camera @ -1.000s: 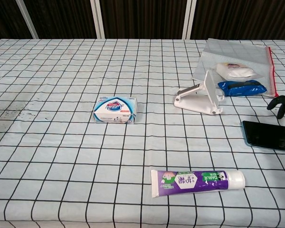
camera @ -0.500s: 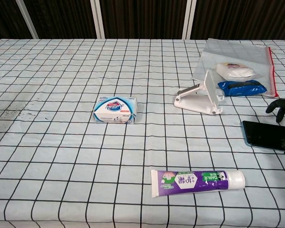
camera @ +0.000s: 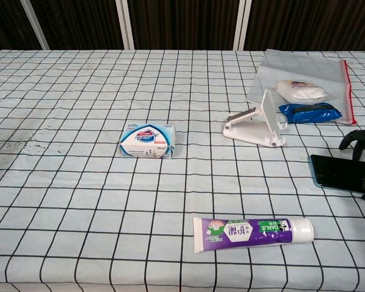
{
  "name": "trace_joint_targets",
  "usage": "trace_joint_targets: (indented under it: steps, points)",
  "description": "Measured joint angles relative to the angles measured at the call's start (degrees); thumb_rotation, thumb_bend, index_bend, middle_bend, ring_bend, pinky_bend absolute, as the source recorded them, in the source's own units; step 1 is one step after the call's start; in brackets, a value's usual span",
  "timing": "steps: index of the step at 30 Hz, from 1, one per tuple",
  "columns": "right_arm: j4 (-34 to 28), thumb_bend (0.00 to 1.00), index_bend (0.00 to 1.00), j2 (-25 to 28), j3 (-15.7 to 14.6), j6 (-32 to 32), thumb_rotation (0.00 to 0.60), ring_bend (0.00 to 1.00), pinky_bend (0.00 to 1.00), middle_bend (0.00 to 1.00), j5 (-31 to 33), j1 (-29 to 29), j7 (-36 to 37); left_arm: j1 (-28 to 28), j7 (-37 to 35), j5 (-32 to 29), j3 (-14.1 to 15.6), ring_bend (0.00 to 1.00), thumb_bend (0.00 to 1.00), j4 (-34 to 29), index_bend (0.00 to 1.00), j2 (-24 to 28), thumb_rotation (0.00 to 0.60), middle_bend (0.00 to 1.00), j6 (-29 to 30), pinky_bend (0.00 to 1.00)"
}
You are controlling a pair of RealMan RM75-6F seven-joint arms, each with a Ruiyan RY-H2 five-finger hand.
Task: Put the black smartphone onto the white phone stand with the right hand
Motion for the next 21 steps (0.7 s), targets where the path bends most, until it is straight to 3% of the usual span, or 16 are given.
trace_joint_targets:
  steps: [13, 21]
  points:
    - [0.97, 0.15, 0.32, -0.46, -0.46, -0.72, 0.6, 0.32, 0.23, 0.44, 0.99, 0.45, -0.77, -0.04, -0.29, -0.57, -0.01, 0.0, 0.0, -0.4, 0.0, 0.24, 0.6, 0.0, -0.5, 0.0]
    - [0.95, 0.28, 0.34, -0.37, -0.86, -0.68, 0.6, 0.38, 0.25, 0.5, 0.82, 0.48, -0.79, -0.01, -0.47, -0.71, 0.0, 0.0, 0.0, -0.65, 0.0, 0.39, 0.6, 0.0, -0.59, 0.0]
